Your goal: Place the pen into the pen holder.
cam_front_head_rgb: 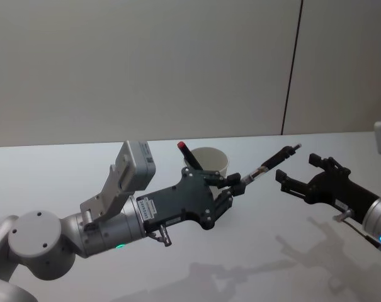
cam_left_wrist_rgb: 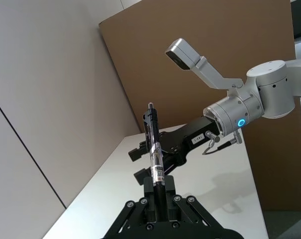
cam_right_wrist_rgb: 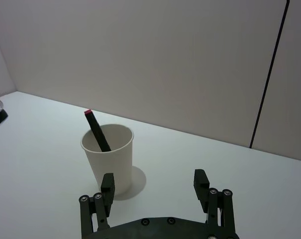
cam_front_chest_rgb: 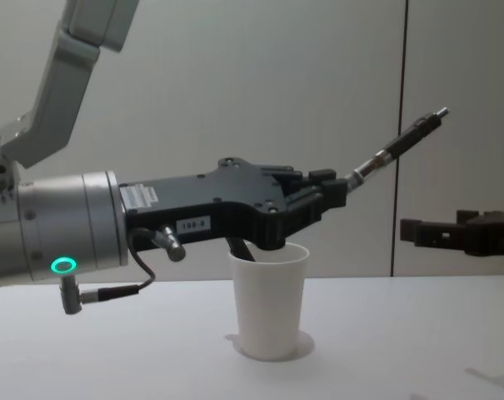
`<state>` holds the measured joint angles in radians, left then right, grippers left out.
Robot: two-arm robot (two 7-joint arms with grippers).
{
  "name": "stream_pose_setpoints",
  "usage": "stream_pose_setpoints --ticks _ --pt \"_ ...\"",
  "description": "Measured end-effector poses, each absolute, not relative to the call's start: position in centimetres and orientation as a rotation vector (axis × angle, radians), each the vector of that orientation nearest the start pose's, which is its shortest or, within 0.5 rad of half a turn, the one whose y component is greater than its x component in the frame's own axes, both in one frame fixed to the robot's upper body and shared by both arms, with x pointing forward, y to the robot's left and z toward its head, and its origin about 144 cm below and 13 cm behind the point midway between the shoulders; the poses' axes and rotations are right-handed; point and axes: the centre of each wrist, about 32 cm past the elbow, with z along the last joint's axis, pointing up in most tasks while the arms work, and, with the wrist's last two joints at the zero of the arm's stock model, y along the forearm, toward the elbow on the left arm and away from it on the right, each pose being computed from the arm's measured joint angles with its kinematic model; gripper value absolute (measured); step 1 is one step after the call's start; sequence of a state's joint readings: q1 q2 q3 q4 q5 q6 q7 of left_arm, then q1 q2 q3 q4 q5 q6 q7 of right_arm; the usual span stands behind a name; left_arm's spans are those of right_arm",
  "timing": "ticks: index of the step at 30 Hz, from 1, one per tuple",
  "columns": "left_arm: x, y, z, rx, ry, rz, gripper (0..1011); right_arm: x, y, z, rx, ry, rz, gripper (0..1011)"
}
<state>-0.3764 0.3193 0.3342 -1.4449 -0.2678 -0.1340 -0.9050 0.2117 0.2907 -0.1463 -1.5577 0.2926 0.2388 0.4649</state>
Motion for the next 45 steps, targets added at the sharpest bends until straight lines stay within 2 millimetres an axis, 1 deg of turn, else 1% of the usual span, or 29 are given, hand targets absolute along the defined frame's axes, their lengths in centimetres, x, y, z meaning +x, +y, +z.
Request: stream_pose_setpoints --ticks 8,16,22,33,45 --pt "54.7 23.2 122.5 0.006 -0.310 0.386 129 50.9 -27.7 120.8 -0.047 0.035 -0.952 1002" --pt "54.7 23.2 122.5 0.006 -0.310 0.386 129 50.1 -28.9 120.8 -0.017 0.016 -0.919 1002" --pt "54.7 23.2 122.5 0.006 -0.310 0.386 129 48.8 -30.0 120.8 0.001 -0.006 -0.883 1002" --pt "54.7 23.2 122.5 0.006 -0.310 0.386 129 46.7 -31.3 120.8 0.024 -0.030 -0.832 1002" --pt "54.7 23.2 122.5 0.006 -0.310 0.386 129 44.7 -31.9 120.5 0.083 -0.018 -0.788 1002"
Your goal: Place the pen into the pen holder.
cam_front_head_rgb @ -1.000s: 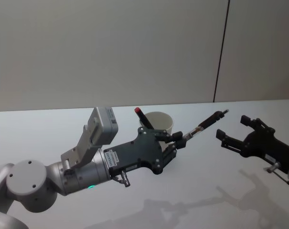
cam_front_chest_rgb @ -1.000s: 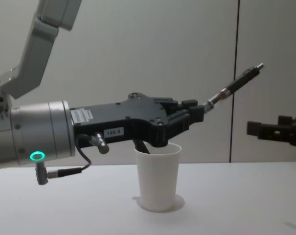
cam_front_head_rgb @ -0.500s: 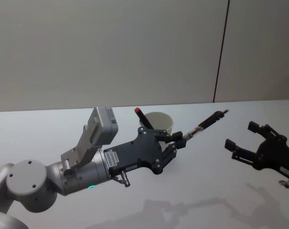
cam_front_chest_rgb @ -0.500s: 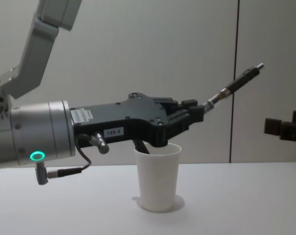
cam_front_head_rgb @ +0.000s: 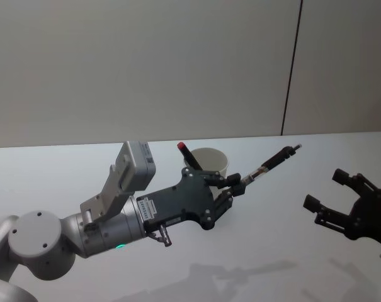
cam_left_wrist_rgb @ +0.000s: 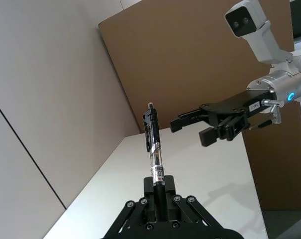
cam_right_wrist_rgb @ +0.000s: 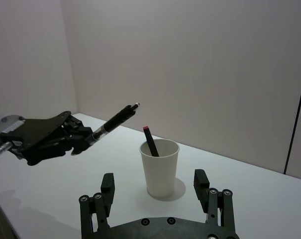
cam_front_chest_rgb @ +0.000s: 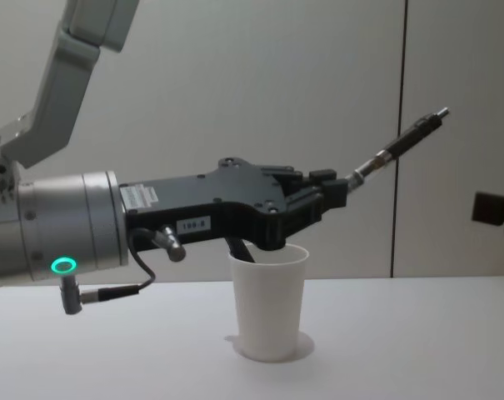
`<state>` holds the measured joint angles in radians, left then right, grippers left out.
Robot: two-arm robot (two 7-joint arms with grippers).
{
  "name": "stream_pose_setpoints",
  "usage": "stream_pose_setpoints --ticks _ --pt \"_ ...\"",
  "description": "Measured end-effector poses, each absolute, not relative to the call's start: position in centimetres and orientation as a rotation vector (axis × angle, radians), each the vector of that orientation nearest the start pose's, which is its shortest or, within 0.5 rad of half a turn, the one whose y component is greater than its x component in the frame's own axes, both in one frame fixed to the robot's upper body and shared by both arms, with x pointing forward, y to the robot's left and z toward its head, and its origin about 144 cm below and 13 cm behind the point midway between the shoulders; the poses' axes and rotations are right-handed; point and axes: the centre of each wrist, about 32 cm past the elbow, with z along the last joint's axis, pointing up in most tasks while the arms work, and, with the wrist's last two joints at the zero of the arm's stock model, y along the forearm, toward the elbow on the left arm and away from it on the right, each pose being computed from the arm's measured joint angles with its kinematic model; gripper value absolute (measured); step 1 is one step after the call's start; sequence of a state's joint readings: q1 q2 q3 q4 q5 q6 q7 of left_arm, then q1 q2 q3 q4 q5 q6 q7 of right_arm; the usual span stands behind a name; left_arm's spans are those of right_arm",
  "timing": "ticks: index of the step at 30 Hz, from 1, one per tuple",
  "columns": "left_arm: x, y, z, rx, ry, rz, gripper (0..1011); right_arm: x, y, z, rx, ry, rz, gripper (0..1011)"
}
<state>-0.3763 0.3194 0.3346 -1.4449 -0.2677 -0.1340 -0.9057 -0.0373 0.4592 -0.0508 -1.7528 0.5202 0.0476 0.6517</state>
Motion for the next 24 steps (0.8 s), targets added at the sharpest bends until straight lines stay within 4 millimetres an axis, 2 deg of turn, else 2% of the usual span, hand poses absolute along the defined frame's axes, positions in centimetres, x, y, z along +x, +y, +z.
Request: stream_pose_setpoints --ticks 12,24 --pt "54.7 23.2 122.5 0.006 -0.310 0.386 129 43.6 -31.7 120.1 0.203 0.053 -0.774 1002" --pt "54.7 23.2 122.5 0.006 -0.310 0.386 127 43.0 -30.0 119.8 0.305 0.149 -0.790 1002"
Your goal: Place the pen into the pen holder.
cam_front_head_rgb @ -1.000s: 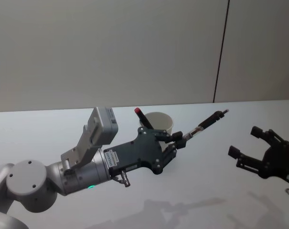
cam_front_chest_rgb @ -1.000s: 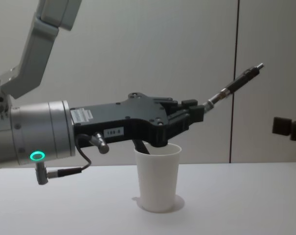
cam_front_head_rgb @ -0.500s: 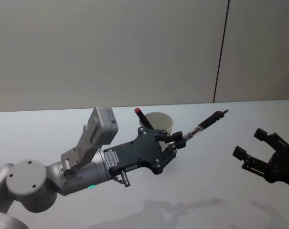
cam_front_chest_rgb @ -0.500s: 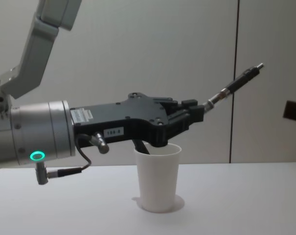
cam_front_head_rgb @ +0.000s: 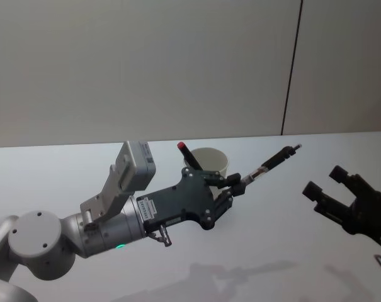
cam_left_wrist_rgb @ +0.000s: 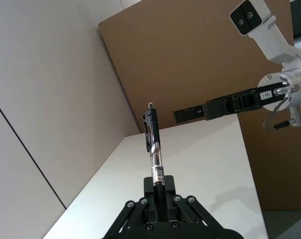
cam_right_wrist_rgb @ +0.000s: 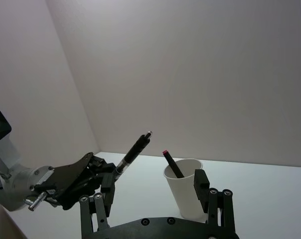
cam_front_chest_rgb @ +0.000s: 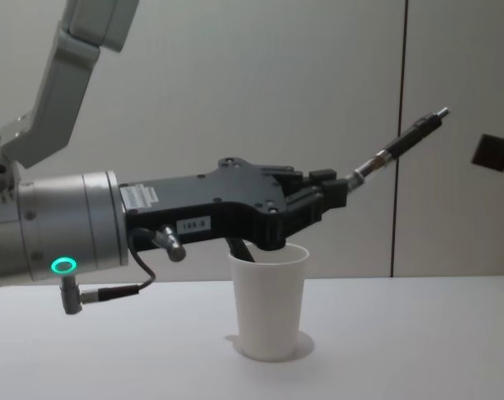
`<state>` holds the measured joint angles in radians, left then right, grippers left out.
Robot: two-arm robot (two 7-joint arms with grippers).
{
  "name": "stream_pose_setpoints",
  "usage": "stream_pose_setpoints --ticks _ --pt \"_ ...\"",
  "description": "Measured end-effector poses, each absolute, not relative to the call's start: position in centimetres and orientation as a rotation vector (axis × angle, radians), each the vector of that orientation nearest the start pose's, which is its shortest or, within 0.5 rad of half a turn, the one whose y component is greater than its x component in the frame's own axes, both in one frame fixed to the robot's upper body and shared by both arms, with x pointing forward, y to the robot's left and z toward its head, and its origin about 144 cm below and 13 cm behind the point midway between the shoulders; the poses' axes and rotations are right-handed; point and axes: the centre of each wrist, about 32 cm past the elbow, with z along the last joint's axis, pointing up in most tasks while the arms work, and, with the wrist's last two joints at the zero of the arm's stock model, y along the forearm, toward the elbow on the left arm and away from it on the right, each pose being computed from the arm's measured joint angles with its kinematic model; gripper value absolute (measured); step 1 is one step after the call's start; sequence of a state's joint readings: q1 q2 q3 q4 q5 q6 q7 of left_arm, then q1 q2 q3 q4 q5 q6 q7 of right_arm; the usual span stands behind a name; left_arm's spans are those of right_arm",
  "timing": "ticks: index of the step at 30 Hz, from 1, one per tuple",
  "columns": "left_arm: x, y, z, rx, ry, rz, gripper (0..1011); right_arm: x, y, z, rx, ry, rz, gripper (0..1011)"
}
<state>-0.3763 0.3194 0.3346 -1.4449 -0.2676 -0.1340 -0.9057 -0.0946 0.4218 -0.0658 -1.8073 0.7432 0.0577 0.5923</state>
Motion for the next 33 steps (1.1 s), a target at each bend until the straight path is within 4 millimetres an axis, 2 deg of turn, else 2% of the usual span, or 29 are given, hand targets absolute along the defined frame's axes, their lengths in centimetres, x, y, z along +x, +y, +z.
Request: stream_pose_setpoints --ticks 17,33 --pt "54.7 23.2 122.5 0.006 -0.310 0.386 129 43.3 -26.6 120.1 0.349 0.226 -0.825 1002" --pt "54.7 23.2 122.5 0.005 -0.310 0.386 129 43.9 -24.7 120.1 0.374 0.260 -0.828 1002"
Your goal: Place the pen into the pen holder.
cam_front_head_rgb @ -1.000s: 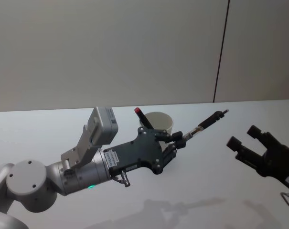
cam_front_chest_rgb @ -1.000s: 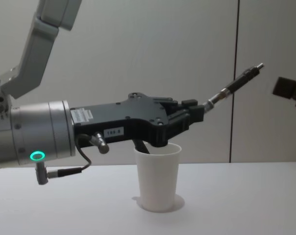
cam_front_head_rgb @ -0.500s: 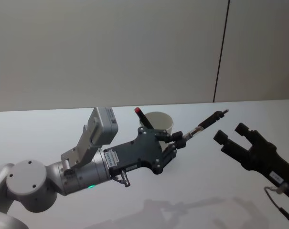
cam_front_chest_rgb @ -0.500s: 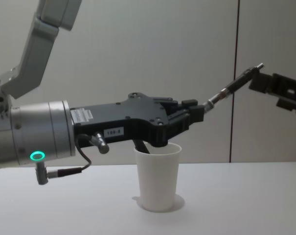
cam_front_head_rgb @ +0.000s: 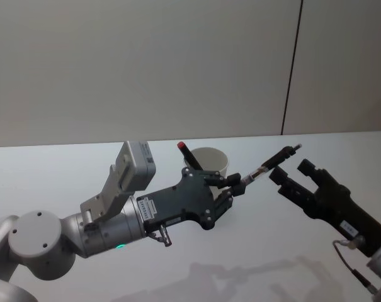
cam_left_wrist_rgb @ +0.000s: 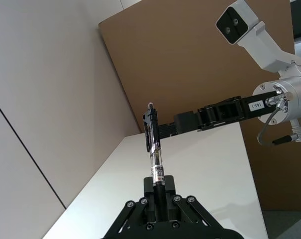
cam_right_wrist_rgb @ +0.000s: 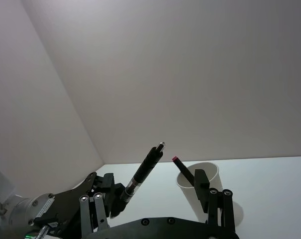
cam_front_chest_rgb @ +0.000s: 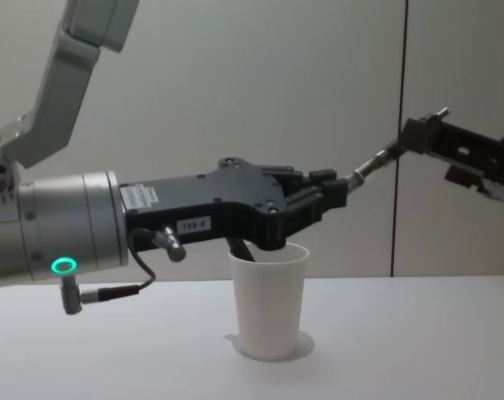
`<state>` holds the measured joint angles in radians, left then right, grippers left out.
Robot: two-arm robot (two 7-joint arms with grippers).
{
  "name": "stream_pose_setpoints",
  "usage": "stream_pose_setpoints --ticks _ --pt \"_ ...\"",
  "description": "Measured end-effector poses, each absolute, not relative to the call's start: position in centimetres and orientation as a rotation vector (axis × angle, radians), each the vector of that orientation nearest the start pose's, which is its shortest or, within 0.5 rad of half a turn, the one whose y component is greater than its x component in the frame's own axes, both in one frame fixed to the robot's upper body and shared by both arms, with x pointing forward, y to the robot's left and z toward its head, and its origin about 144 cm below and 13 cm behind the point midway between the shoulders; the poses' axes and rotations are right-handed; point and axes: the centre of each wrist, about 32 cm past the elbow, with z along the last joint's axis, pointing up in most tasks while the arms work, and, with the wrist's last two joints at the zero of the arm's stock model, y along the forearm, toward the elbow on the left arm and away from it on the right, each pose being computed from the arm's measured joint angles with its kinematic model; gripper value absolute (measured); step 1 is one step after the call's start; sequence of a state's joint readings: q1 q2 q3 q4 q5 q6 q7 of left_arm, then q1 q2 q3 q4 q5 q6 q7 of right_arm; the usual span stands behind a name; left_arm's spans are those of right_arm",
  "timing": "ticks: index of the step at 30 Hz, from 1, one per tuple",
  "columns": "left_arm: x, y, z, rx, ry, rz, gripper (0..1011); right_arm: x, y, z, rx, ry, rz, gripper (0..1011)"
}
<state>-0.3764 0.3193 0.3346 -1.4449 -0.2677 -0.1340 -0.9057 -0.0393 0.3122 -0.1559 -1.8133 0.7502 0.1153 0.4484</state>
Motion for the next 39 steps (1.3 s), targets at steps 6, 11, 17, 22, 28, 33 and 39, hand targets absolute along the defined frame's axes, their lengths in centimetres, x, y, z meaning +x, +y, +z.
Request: stream_pose_setpoints --ticks 6,11,17,22,28,33,39 --pt "54.7 23.2 122.5 0.005 -0.310 0.386 129 44.2 -24.2 120.1 0.394 0.271 -0.819 1002" --pt "54.7 23.2 122.5 0.006 -0.310 0.386 129 44.4 -23.9 120.1 0.407 0.277 -0.814 1002" --pt "54.7 23.2 122.5 0.005 -0.310 0.386 129 44.6 -23.6 120.0 0.420 0.281 -0.815 947" --pt "54.7 23.2 122.5 0.006 -0.310 0.386 129 44.7 -23.5 120.0 0.429 0.283 -0.814 843" --pt "54.7 23.2 122.5 0.005 -0.310 0.386 129 44.8 -23.3 120.0 0.444 0.278 -0.808 654" --pt "54.7 23.2 122.5 0.005 -0.310 0.386 129 44.9 -23.2 120.0 0.459 0.269 -0.797 511" --pt "54.7 23.2 122.5 0.006 -0.310 0.386 129 45.0 -23.0 120.0 0.473 0.257 -0.790 308"
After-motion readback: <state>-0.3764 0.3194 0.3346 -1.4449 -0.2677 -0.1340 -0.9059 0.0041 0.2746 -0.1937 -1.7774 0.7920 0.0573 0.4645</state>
